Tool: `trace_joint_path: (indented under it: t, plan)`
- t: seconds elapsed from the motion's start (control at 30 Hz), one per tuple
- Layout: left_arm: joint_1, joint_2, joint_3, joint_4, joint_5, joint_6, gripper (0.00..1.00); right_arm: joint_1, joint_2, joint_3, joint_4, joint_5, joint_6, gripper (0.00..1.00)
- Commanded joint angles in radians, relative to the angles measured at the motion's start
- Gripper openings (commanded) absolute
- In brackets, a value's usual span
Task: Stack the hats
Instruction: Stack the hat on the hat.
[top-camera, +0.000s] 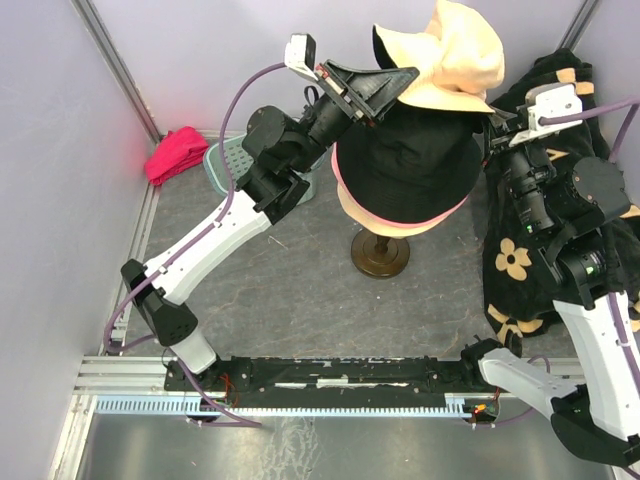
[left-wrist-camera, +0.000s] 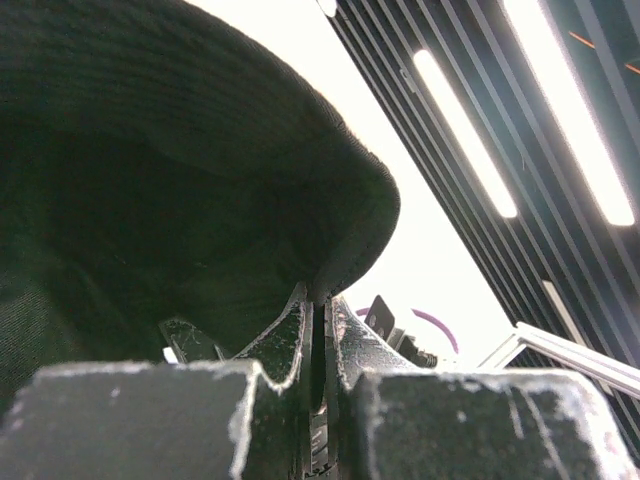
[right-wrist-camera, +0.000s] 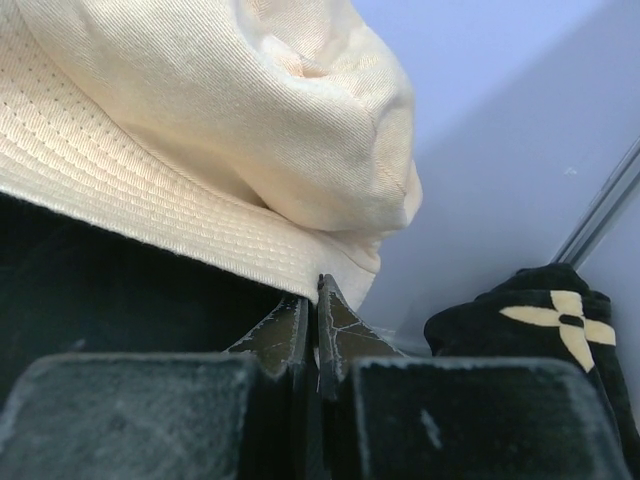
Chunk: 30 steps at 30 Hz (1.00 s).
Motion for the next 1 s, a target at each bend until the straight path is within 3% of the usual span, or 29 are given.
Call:
trace_joint_path:
  t: [0.0,0.67,0.97]
  plan:
    - [0.014,-0.128,-0.062,0.203,-0.019,-0.012,0.03,-0.013,-0.043,-0.032,0.075,0.099,-0.026,0.02]
    - [0.014,-0.373,-0.36,0.255,-0.087,0.008,0.03,-0.012,-0.087,-0.06,0.078,0.053,-0.042,0.02]
    - [0.01,-0.45,-0.541,0.342,-0.105,-0.054,0.03,-0.013,-0.122,-0.094,0.08,0.053,-0.077,0.02]
